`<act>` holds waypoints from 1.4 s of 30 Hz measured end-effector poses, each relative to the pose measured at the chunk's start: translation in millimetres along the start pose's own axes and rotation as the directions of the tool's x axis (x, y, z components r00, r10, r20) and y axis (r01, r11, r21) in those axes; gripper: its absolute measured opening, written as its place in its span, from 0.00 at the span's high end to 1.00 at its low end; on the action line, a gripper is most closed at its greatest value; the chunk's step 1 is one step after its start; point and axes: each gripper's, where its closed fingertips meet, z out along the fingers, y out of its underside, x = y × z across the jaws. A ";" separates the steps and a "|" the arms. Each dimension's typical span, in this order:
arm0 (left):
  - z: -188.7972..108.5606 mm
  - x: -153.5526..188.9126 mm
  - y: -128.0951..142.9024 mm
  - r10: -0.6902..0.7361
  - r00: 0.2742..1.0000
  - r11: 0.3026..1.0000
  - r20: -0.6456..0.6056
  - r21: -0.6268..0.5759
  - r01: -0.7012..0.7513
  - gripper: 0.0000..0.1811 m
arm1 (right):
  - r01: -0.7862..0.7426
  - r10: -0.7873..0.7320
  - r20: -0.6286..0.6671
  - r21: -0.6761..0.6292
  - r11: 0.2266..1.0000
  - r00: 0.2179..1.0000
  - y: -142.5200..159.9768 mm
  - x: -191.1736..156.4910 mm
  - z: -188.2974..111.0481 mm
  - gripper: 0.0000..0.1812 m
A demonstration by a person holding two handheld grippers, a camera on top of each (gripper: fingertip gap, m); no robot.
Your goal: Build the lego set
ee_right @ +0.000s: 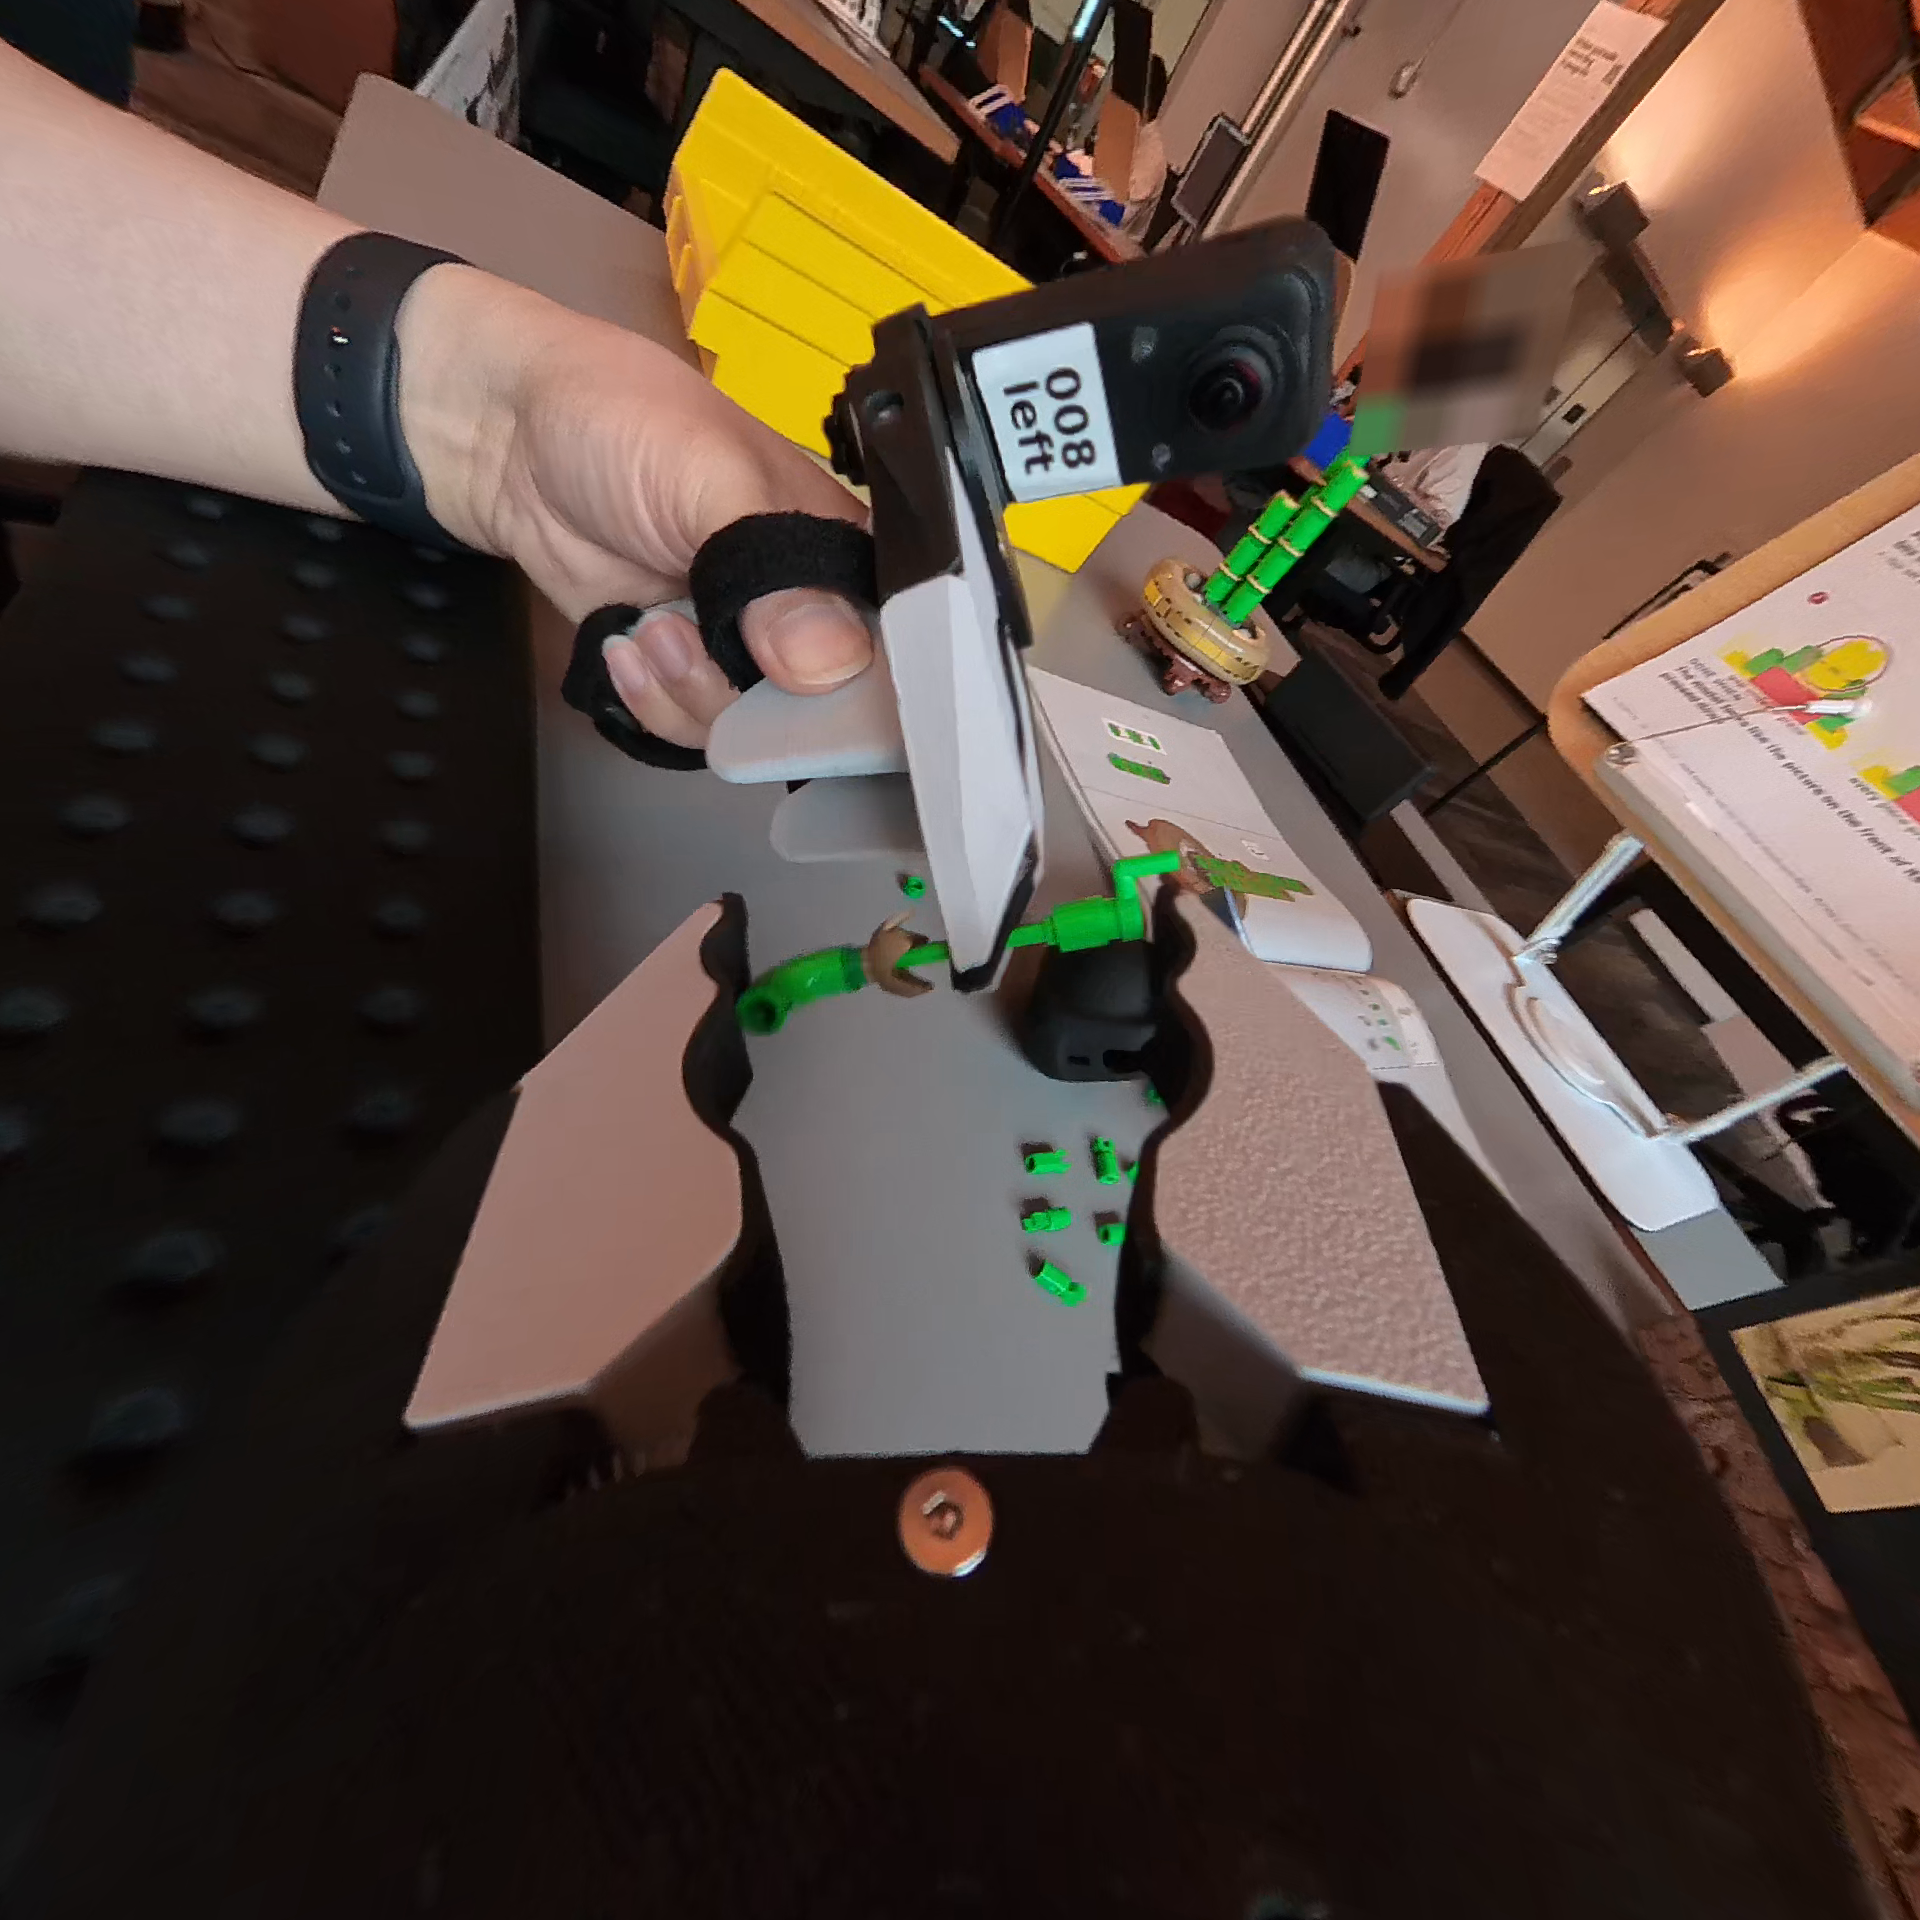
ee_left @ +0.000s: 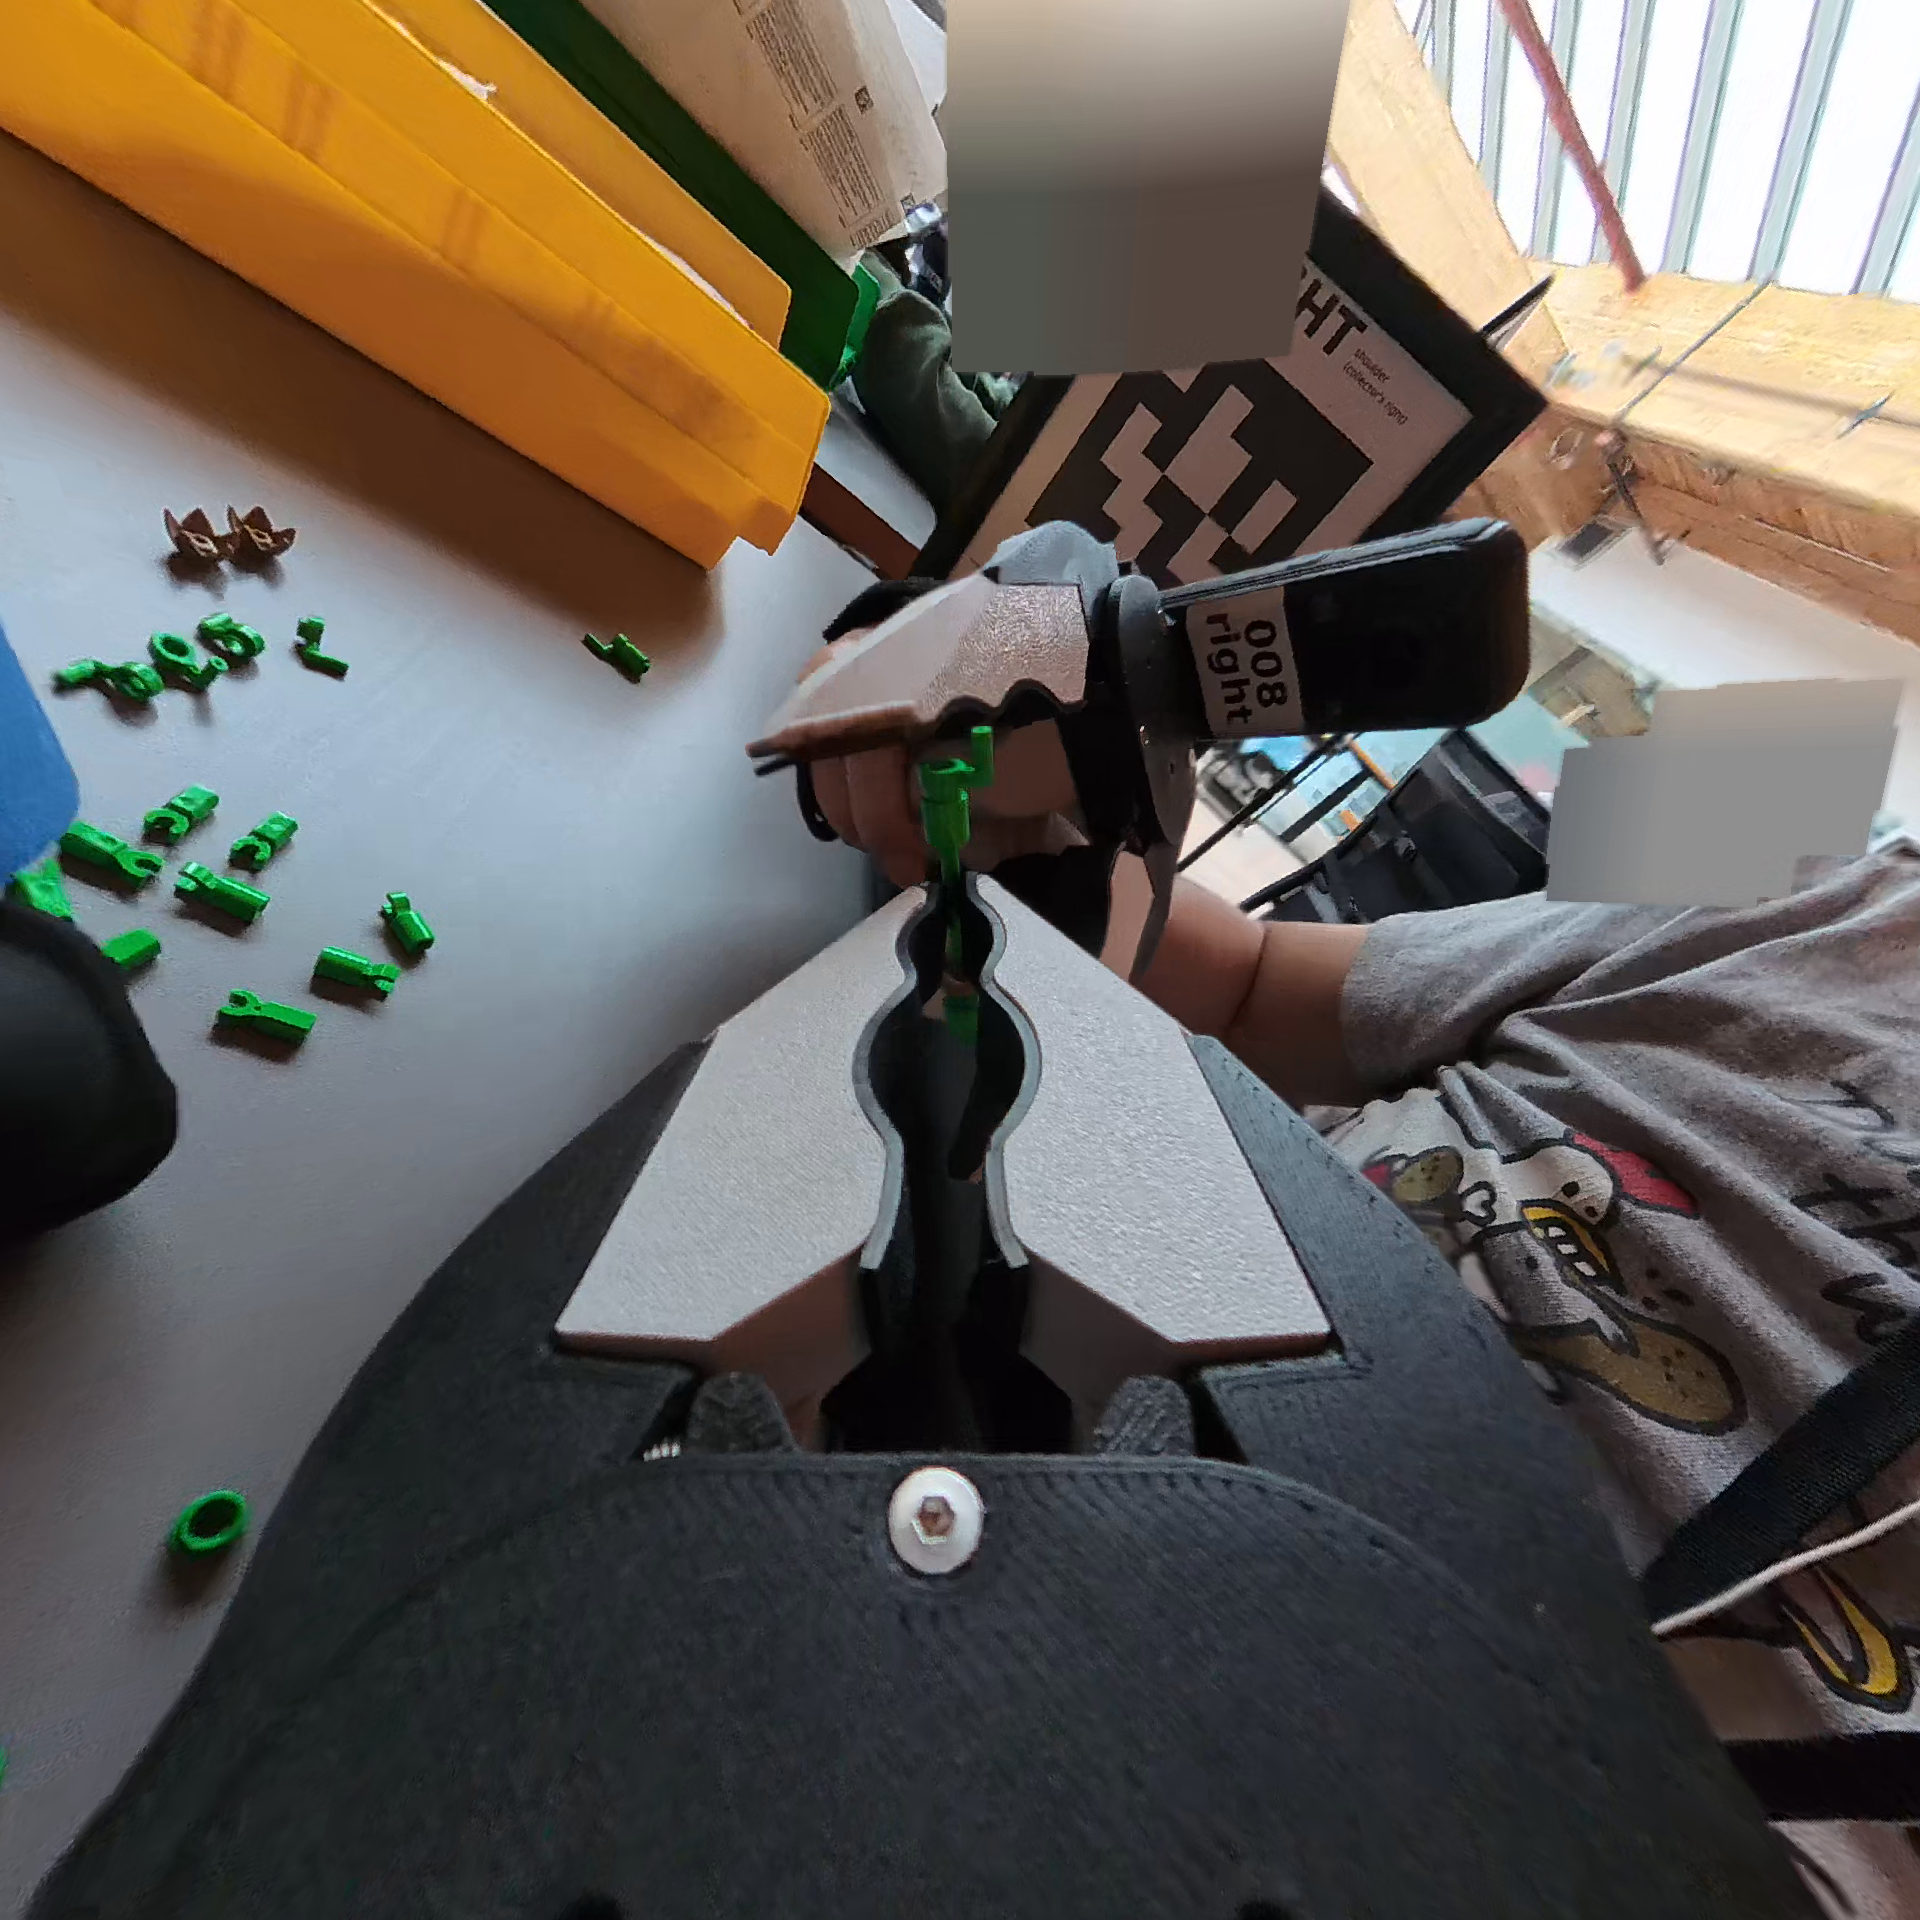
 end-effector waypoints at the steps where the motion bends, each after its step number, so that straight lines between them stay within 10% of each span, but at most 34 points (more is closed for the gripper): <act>1: 1.5 0.2 0.4 0.050 0.998 0.999 0.023 -0.008 -0.050 1.00 | 0.018 -0.018 -0.024 0.002 1.000 1.000 -1.8 2.1 0.6 0.56; 9: -0.5 46.7 -18.7 0.588 0.805 0.798 0.075 0.107 -0.593 1.00 | 0.283 -0.242 -0.266 0.127 0.951 0.933 -50.2 17.3 -27.9 0.62; 17: -1.3 66.4 -17.8 0.741 0.666 0.649 0.086 0.160 -0.744 1.00 | 0.349 -0.309 -0.261 0.123 0.929 0.914 -55.4 5.7 -27.7 0.66; 28: 5.3 39.6 -8.9 0.621 0.779 0.780 0.088 0.032 -0.625 1.00 | 0.486 -0.476 -0.331 -0.056 0.872 0.815 -43.0 6.8 -16.2 0.51; 32: 8.7 21.6 -3.4 0.379 0.924 0.925 0.044 -0.010 -0.379 1.00 | 0.414 -0.426 -0.255 -0.099 0.905 0.868 -24.3 6.7 -6.2 0.53; 42: 5.2 3.8 -3.6 0.146 0.988 0.989 0.046 0.004 -0.147 1.00 | 0.205 -0.214 -0.169 -0.074 0.976 0.962 -8.9 7.3 1.1 0.55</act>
